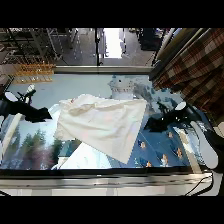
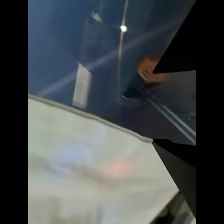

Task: Fold the clothes and pants, and hang the long-sleeved shirts on hangers.

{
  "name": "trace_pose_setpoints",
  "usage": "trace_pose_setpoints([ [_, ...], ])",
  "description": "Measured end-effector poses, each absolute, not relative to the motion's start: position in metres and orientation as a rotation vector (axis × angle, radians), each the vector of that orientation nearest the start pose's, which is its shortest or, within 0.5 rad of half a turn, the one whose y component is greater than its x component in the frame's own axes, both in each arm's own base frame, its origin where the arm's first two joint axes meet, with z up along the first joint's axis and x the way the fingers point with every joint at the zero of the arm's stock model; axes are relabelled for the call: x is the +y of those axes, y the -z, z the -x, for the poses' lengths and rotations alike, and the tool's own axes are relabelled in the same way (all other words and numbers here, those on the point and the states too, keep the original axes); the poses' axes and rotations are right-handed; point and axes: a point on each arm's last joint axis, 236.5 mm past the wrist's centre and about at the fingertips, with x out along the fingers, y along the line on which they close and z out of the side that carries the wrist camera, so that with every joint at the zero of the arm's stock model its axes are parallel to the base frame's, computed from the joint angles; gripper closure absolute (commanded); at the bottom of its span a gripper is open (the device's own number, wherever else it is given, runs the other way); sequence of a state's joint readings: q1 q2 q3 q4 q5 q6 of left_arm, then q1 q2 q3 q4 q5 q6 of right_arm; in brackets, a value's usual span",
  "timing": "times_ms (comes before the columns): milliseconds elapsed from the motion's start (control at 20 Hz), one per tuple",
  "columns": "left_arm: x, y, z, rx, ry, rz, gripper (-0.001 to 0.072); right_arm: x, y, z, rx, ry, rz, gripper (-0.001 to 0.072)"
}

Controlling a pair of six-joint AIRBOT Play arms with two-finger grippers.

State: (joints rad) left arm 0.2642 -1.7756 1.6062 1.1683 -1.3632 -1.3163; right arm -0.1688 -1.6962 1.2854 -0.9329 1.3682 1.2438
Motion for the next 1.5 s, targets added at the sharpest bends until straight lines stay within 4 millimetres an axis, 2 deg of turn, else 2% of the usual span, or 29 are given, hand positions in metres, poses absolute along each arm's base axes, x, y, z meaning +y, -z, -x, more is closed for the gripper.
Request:
trace_pose_setpoints([
  [100, 0.021, 0.059, -0.435, 1.488, 0.246, 0.397, 0.0271, 0.106, 0.075, -0.345, 1.619, -0.549, -0.586, 0.0249],
  [200, 0.007, 0.068, -0.424, 1.515, 0.292, 0.45, 0.0271, 0.133, 0.083, -0.318, 1.651, -0.596, -0.614, 0.0249],
  [300, -0.003, 0.073, -0.418, 1.527, 0.323, 0.482, 0.027, 0.154, 0.091, -0.302, 1.666, -0.614, -0.613, 0.0249],
  [450, -0.012, 0.079, -0.413, 1.539, 0.341, 0.487, 0.0275, 0.184, 0.097, -0.288, 1.668, -0.648, -0.593, 0.0251],
  [500, -0.013, 0.082, -0.412, 1.55, 0.338, 0.479, 0.0346, 0.192, 0.099, -0.285, 1.669, -0.655, -0.579, 0.0303],
  [550, -0.016, 0.085, -0.41, 1.563, 0.335, 0.479, 0.0606, 0.2, 0.102, -0.282, 1.668, -0.656, -0.558, 0.0534],
  [600, -0.019, 0.088, -0.408, 1.578, 0.334, 0.471, 0.07, 0.206, 0.105, -0.28, 1.664, -0.658, -0.536, 0.0672],
  [700, -0.024, 0.093, -0.404, 1.605, 0.332, 0.448, 0.0702, 0.219, 0.107, -0.274, 1.665, -0.673, -0.503, 0.0698],
  [800, -0.024, 0.09, -0.403, 1.614, 0.324, 0.405, 0.0704, 0.228, 0.096, -0.283, 1.622, -0.696, -0.481, 0.07],
  [900, -0.011, 0.069, -0.415, 1.573, 0.306, 0.324, 0.0704, 0.228, 0.065, -0.319, 1.507, -0.697, -0.468, 0.0701],
  [950, -0.003, 0.05, -0.428, 1.527, 0.295, 0.28, 0.0703, 0.223, 0.043, -0.348, 1.419, -0.676, -0.466, 0.0701],
  [1000, 0.007, 0.023, -0.447, 1.448, 0.274, 0.231, 0.0703, 0.217, 0.014, -0.38, 1.318, -0.655, -0.471, 0.0701],
  [1050, 0.011, -0.009, -0.468, 1.352, 0.268, 0.202, 0.0704, 0.21, -0.024, -0.414, 1.199, -0.641, -0.47, 0.0701],
  [1100, 0.013, -0.05, -0.49, 1.231, 0.267, 0.174, 0.0703, 0.203, -0.065, -0.442, 1.083, -0.634, -0.461, 0.07],
  [1150, 0.012, -0.092, -0.509, 1.106, 0.275, 0.143, 0.0703, 0.193, -0.113, -0.467, 0.959, -0.631, -0.445, 0.07],
  [1200, 0.009, -0.136, -0.523, 0.979, 0.284, 0.101, 0.0703, 0.185, -0.157, -0.482, 0.857, -0.631, -0.424, 0.07],
  [1300, -0.003, -0.205, -0.529, 0.79, 0.313, 0.005, 0.0703, 0.163, -0.236, -0.492, 0.7, -0.63, -0.348, 0.07],
  [1350, -0.01, -0.227, -0.523, 0.734, 0.332, -0.054, 0.0703, 0.153, -0.261, -0.489, 0.661, -0.627, -0.307, 0.07],
  [1400, -0.016, -0.237, -0.515, 0.712, 0.358, -0.111, 0.0703, 0.143, -0.275, -0.483, 0.647, -0.622, -0.261, 0.07],
  [1450, -0.024, -0.236, -0.503, 0.723, 0.397, -0.17, 0.0703, 0.132, -0.279, -0.473, 0.662, -0.618, -0.206, 0.0699],
  [1500, -0.033, -0.224, -0.488, 0.767, 0.453, -0.232, 0.0703, 0.121, -0.272, -0.462, 0.708, -0.615, -0.154, 0.0699],
])
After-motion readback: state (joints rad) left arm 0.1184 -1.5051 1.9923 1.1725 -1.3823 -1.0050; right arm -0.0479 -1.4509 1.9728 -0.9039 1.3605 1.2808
